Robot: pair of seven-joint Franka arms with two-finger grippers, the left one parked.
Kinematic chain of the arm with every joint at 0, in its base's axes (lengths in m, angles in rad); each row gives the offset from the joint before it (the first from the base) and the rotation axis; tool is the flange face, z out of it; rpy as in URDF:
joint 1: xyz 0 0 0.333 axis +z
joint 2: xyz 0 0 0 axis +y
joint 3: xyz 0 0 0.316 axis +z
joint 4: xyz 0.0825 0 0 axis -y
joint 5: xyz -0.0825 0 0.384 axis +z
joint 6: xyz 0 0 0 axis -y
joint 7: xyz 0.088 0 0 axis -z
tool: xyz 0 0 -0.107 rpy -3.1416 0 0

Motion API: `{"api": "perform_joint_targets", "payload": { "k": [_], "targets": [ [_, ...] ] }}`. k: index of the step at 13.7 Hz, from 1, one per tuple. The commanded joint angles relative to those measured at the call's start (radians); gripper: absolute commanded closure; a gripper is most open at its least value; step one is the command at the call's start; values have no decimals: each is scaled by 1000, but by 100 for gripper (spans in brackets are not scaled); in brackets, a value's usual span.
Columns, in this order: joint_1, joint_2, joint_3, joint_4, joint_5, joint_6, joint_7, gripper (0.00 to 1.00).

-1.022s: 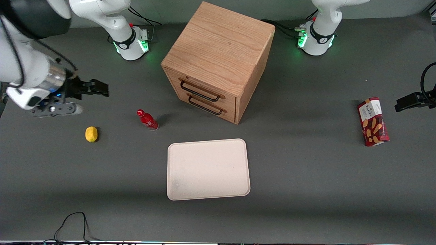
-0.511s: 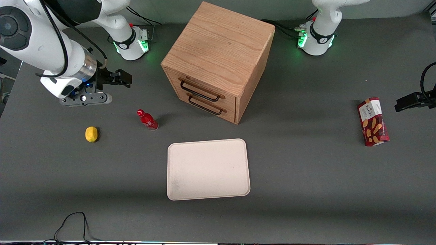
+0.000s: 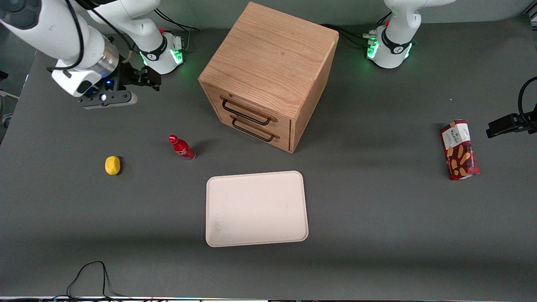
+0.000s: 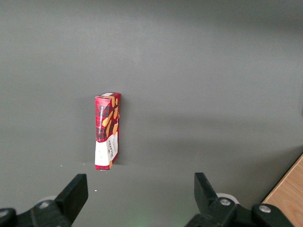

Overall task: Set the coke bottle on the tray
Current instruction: 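Move the open right gripper over the red Coca-Cola bottle, then lower the right gripper and close it around the bottle's neck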

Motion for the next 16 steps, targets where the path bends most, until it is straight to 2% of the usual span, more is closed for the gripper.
{"api": "perform_joint_targets", "payload": {
  "k": [1,5,8,16],
  "targets": [
    [20,-62,-10,-131,4,81,20,0],
    [18,-42,-12,-189,1,170,17,0],
    [16,-32,-15,-269,-27,284,11,0],
    [7,148,-21,-269,-49,480,-12,0]
  ]
}}
